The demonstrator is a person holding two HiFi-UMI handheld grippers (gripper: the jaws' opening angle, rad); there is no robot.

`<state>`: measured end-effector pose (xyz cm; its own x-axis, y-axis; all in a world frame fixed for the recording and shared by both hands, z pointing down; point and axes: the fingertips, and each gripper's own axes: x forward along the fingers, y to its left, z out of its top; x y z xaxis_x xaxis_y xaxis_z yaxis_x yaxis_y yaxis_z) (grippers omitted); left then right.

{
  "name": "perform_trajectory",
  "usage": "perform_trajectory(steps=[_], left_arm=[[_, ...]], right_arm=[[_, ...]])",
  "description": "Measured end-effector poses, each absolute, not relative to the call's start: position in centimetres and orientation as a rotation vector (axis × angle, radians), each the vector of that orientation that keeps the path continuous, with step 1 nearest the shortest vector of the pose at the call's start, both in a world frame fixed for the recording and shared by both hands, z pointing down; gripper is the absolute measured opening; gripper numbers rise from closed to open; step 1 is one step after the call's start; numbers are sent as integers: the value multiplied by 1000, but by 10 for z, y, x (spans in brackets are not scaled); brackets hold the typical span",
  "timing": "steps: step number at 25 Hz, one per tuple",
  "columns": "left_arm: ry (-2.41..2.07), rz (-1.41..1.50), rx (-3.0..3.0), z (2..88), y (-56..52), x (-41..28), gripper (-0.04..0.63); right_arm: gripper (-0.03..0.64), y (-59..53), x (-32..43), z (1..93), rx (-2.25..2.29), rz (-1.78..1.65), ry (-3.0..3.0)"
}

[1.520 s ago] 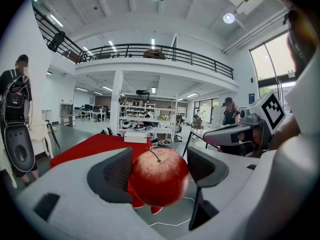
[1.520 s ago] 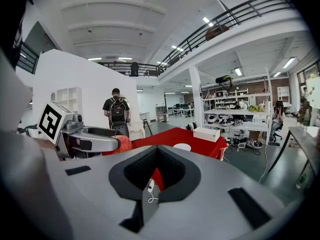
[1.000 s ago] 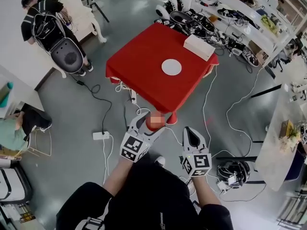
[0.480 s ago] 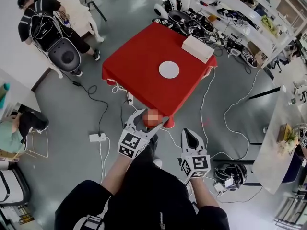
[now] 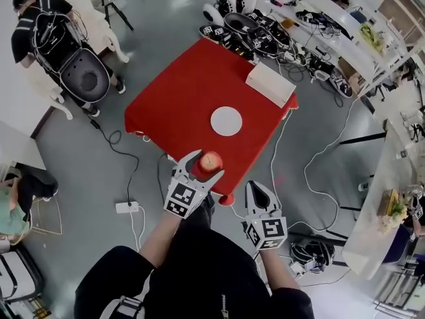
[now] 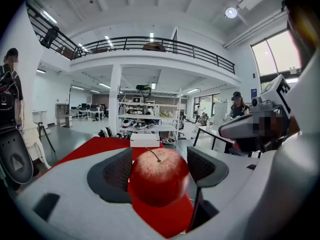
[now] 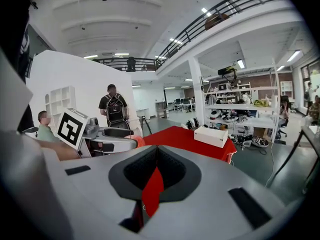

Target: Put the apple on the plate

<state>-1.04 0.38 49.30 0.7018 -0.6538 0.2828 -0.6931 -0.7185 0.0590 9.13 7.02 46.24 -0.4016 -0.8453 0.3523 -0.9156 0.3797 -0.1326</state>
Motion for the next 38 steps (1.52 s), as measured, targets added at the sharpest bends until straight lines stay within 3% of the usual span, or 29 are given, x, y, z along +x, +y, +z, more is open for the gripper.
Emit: perform_trajectory(steps=[16, 38], left_arm=[[-948, 446, 2772, 558, -185, 22, 344], [-1021, 595, 2805, 705, -267, 73, 344]], right_arm=[[11, -101, 95, 493, 1568, 602, -2300], [11, -129, 117, 560, 1517, 814, -2159]])
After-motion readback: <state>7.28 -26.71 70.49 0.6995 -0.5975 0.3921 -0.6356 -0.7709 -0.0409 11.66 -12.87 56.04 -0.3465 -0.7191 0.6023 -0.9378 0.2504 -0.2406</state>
